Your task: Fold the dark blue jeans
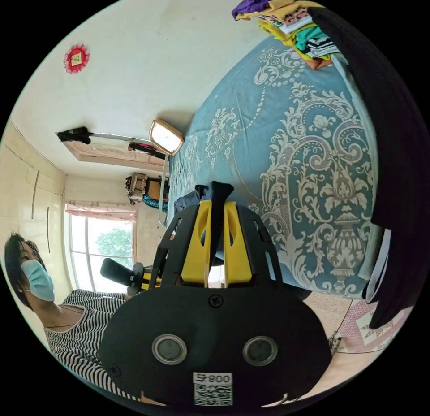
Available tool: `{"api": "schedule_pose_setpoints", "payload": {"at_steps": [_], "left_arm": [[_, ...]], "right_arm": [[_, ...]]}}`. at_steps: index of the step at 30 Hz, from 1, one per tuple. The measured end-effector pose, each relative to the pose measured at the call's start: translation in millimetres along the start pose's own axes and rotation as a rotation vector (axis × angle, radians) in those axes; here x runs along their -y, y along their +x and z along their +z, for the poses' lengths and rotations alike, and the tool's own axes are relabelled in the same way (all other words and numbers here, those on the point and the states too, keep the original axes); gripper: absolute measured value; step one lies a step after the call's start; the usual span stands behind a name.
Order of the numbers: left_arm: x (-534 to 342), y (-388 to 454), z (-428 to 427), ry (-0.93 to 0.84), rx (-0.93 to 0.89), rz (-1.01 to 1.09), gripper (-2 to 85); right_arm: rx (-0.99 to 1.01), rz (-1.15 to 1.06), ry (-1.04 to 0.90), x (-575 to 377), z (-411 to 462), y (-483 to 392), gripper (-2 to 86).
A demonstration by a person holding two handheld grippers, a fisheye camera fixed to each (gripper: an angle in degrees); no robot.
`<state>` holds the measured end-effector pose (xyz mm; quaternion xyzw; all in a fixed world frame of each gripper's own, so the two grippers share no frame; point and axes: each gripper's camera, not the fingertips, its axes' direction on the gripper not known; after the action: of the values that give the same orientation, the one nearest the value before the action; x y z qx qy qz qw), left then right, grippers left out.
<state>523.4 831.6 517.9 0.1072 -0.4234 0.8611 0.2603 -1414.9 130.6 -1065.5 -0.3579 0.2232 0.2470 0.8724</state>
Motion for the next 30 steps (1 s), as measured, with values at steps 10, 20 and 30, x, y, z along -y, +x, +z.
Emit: {"api": "schedule_pose_setpoints", "payload": {"at_steps": [10, 20, 30], "left_arm": [[-132, -76, -53, 0.195, -0.117, -0.168, 2.2], [-363, -200, -143, 0.532, -0.093, -0.486, 2.4], [-571, -315, -138, 0.612, -0.073, -0.802, 3.0]], "right_arm": [[0.100, -0.024, 0.096, 13, -9, -134, 4.2], [0.131, -0.233, -0.081, 96, 145, -369, 4.6], [0.010, -0.209, -0.282, 155, 309, -496, 5.3]]}}
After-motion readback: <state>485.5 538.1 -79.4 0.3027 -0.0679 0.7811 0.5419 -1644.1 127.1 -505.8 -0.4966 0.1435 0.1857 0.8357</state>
